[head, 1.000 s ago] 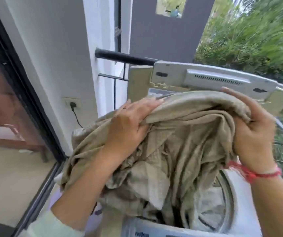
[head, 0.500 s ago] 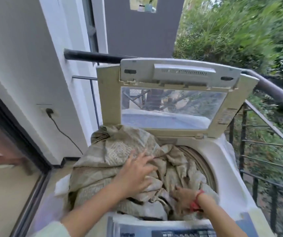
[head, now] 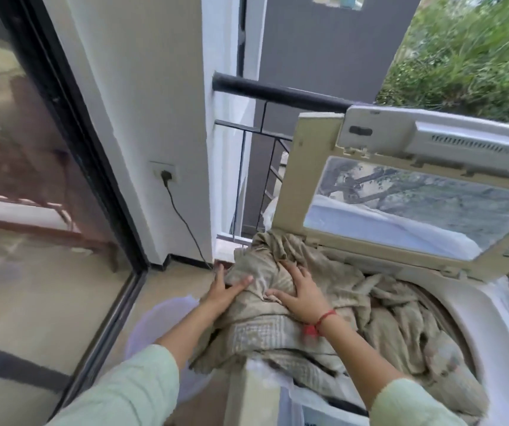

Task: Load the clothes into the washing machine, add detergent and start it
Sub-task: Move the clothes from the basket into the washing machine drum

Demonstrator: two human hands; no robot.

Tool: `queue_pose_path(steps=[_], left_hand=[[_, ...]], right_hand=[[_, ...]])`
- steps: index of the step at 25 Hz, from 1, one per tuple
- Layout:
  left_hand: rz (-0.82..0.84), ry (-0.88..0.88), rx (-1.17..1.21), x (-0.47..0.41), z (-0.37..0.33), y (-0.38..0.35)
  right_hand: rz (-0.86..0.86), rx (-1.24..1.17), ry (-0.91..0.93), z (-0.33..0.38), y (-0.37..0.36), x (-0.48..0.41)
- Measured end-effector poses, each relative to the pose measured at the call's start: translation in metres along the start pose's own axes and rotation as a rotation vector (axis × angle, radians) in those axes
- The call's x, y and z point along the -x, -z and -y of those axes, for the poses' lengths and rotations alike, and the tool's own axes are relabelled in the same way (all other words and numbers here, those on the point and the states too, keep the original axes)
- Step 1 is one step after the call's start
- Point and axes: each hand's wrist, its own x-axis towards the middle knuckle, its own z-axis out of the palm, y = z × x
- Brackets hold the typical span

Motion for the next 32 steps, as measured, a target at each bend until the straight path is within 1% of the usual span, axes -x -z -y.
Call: queue_pose_path(steps=[2, 3, 4, 5, 7, 8, 10, 11, 12, 14, 15, 16, 17, 18, 19, 20, 21, 22, 23, 24, 25, 27, 28, 29, 30, 31, 32], left_hand=[[0.093, 0.092, 0.168, 0.001, 0.0, -0.018], [0.11, 0.114, 0.241, 0.003, 0.001, -0.025], [0.088, 0.094, 0.282, 0.004, 0.003, -0.032], [0.013, 0.029, 0.301, 0.008, 0.002, -0.039], [-0.252, -0.116, 0.239, 0.024, -0.007, -0.056], [-0.357, -0.197, 0.185, 0.034, -0.013, -0.065], [-0.454, -0.401, 0.092, 0.064, -0.043, -0.091], [-0.475, -0.551, 0.044, 0.078, -0.062, -0.11], [-0.506, -0.708, -0.057, 0.093, -0.085, -0.13], [-0.576, -1.022, -0.438, 0.104, -0.119, -0.169], [-0.6, -1.134, -0.664, 0.104, -0.13, -0.191], [-0.56, -1.178, -0.834, 0.1, -0.136, -0.216], [-0.513, -1.167, -0.959, 0.09, -0.133, -0.237], [-0.428, -1.103, -1.071, 0.078, -0.123, -0.255], [-0.303, -0.975, -1.184, 0.063, -0.109, -0.269], [-0.153, -0.816, -1.326, 0.052, -0.09, -0.273], [0.0, -0.652, -1.464, 0.043, -0.065, -0.274], [0.16, -0.483, -1.604, 0.035, -0.038, -0.271], [0.312, -0.349, -1.689, 0.032, -0.015, -0.264], [0.416, -0.251, -1.718, 0.034, -0.004, -0.258], [0.471, -0.199, -1.701, 0.034, 0.0, -0.252], [0.531, -0.215, -1.529, 0.039, -0.013, -0.237], [0.524, -0.28, -1.375, 0.045, -0.026, -0.229], [0.428, -0.403, -1.208, 0.051, -0.038, -0.217], [0.229, -0.571, -1.067, 0.057, -0.049, -0.2], [-0.044, -0.732, -0.962, 0.062, -0.06, -0.179], [-0.342, -0.83, -0.912, 0.066, -0.067, -0.156]], right_hand=[[-0.222, 0.043, 0.067, -0.014, -0.007, 0.013], [-0.295, 0.073, 0.087, -0.017, -0.008, 0.022], [-0.338, 0.106, 0.112, -0.017, -0.008, 0.03], [-0.353, 0.119, 0.121, -0.017, -0.009, 0.037], [-0.392, 0.092, 0.144, -0.019, -0.007, 0.049], [-0.452, 0.046, 0.158, -0.019, 0.003, 0.059], [-0.666, -0.033, 0.189, -0.022, 0.043, 0.081], [-0.787, -0.057, 0.199, -0.026, 0.073, 0.098], [-0.916, -0.058, 0.222, -0.031, 0.106, 0.117], [-1.157, 0.018, 0.262, -0.044, 0.16, 0.154], [-1.247, 0.078, 0.253, -0.055, 0.178, 0.169], [-1.314, 0.17, 0.197, -0.071, 0.19, 0.181], [-1.297, 0.291, 0.088, -0.093, 0.188, 0.183], [-1.184, 0.419, -0.036, -0.117, 0.176, 0.18], [-0.986, 0.541, -0.124, -0.142, 0.159, 0.177], [-0.683, 0.614, -0.178, -0.164, 0.138, 0.172], [-0.345, 0.664, -0.249, -0.185, 0.115, 0.166], [-0.024, 0.645, -0.315, -0.203, 0.091, 0.16], [0.25, 0.584, -0.371, -0.215, 0.071, 0.152], [0.422, 0.545, -0.389, -0.221, 0.054, 0.144], [0.527, 0.557, -0.396, -0.22, 0.045, 0.134], [0.607, 0.623, -0.37, -0.206, 0.045, 0.119], [0.634, 0.612, -0.333, -0.197, 0.056, 0.114], [0.639, 0.563, -0.28, -0.188, 0.071, 0.109], [0.596, 0.481, -0.222, -0.178, 0.089, 0.103], [0.495, 0.402, -0.172, -0.165, 0.106, 0.096], [0.329, 0.339, -0.129, -0.151, 0.117, 0.09]])
